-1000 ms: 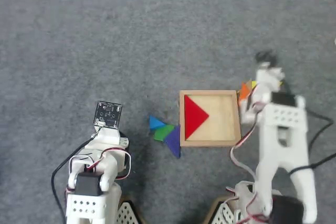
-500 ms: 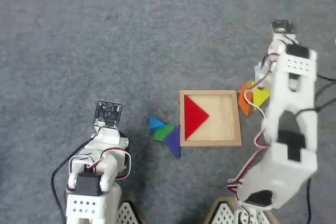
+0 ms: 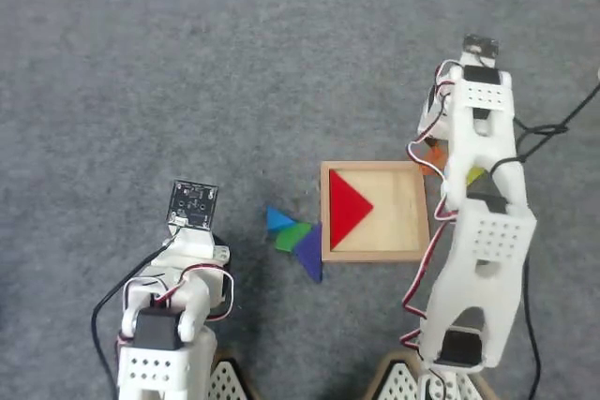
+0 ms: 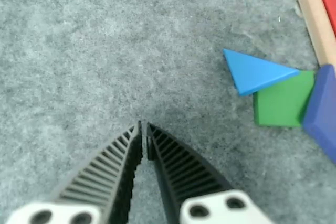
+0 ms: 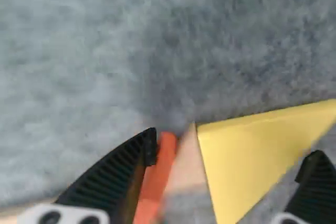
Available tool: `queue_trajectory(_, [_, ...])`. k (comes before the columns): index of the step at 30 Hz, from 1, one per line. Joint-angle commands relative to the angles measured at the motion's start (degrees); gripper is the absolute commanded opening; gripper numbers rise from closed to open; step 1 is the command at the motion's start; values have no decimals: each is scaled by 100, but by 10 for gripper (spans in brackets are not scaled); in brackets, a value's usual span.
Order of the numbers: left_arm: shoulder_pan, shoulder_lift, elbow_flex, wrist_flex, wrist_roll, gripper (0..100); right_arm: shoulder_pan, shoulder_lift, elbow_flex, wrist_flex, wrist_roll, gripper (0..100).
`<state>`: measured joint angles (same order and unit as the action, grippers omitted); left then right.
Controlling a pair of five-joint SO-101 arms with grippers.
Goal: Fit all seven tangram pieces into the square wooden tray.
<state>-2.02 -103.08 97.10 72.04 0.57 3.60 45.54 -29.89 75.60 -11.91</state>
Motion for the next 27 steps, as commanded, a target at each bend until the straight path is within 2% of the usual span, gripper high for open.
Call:
queue_trajectory(1, [-35,-114,-66,35,-44,15,215,251,-730,312,-264,417])
queue_trajectory(9, [-35,-114,-66,35,-44,15,488,796,-1591,1411,-413,407])
queue_trajectory(14, [-35,-114,-66,35,-44,15,866,716,-1600,1297,-422,318])
queue_trajectory(23, [-35,-114,-66,35,-44,15,1358,743,-1600,1174,-246,313])
queue_trajectory(27, [-35,-114,-66,35,-44,15,1604,708,-1776,1182,-123,276])
